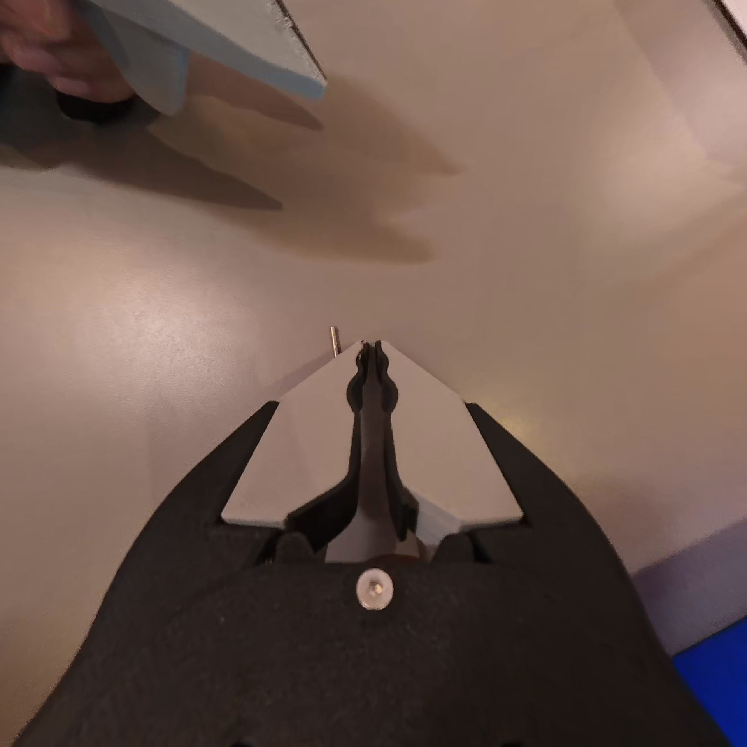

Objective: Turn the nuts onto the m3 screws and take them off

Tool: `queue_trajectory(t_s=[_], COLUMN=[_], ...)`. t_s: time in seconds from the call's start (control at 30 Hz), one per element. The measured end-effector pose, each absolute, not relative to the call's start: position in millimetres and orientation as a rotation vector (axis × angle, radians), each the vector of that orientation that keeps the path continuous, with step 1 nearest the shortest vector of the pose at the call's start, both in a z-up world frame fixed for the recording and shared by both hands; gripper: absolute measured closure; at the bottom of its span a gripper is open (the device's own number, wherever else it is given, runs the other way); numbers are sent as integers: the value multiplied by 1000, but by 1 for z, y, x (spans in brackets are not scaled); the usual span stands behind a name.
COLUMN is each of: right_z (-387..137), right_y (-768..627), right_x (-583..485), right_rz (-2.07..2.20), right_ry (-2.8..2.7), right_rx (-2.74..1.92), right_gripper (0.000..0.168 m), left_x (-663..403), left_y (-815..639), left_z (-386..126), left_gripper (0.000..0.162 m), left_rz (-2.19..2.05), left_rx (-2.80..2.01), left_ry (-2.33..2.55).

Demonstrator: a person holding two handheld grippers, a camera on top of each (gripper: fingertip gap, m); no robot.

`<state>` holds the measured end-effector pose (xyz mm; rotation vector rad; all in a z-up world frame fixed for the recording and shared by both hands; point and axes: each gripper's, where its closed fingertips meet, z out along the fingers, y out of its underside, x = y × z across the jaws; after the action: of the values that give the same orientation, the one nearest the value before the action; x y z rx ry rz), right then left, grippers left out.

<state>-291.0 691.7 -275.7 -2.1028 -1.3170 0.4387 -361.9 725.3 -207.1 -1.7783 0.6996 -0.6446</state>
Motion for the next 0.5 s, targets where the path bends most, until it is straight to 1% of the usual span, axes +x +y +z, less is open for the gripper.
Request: queue_trajectory(t_s=[0.23,0.37,0.43,0.5], right_z=[-270,-260,-256,-253], right_y=[697,703,707,708], right_x=[-291,-293,-293,-295], right_rz=[455,474,470,488], right_ry=[-1272,-1201,-1170,-1150], right_rx=[-2087,-2046,-2025,-2007], right_gripper=[162,161,160,156], left_x=[-358,-354,-351,-354], left_y=[722,709,686,649], left_z=[-207,-201,-185,-156], left_gripper=[117,109,105,100], left_rz=[-639,-674,-791,-964], left_rx=[-1766,-1752,-1704,-1597], left_ry=[724,760,770,796])
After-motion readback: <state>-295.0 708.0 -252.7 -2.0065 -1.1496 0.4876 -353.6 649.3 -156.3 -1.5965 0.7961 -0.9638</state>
